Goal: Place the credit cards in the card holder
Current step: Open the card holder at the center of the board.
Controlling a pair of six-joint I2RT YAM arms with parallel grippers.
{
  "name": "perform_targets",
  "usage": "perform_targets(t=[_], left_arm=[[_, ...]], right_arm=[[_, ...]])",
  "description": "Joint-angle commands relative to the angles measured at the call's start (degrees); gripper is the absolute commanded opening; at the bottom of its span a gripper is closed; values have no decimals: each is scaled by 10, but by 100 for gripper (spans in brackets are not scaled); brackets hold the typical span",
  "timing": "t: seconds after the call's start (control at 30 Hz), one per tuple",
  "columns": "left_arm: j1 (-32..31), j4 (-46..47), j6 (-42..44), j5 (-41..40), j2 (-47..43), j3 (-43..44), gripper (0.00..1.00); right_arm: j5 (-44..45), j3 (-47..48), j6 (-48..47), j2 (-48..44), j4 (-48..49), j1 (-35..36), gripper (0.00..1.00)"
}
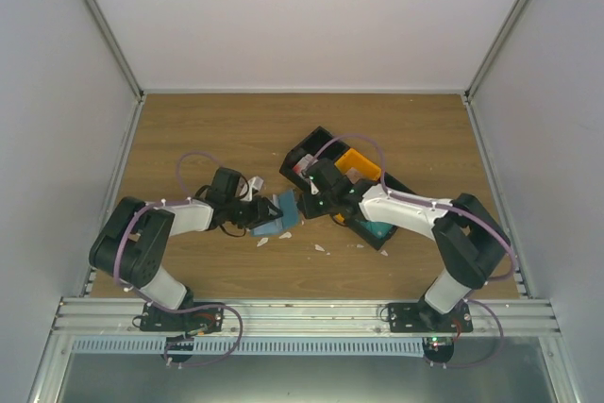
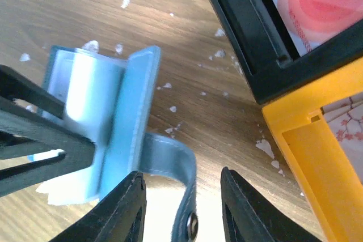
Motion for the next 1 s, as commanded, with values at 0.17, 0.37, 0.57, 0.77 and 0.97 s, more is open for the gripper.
perform_targets(t=[0.17,0.37,0.57,0.77,0.97], left_arm=[[-19,22,8,12,13,23,41],[-26,16,10,9,12,37,43],[-31,9,13,7,13,52,42],[-33,18,11,8,33,57,39],[-40,24,7,12,48,71,39]], right_arm=[[5,-3,3,-74,-3,2,43],[-24,-10,-18,-93,7,2,52],[-35,-25,-20,-99,18,2,53],[-49,-41,-20,-101,29,3,35],[-53,-51,-29,-119,42,6,38]])
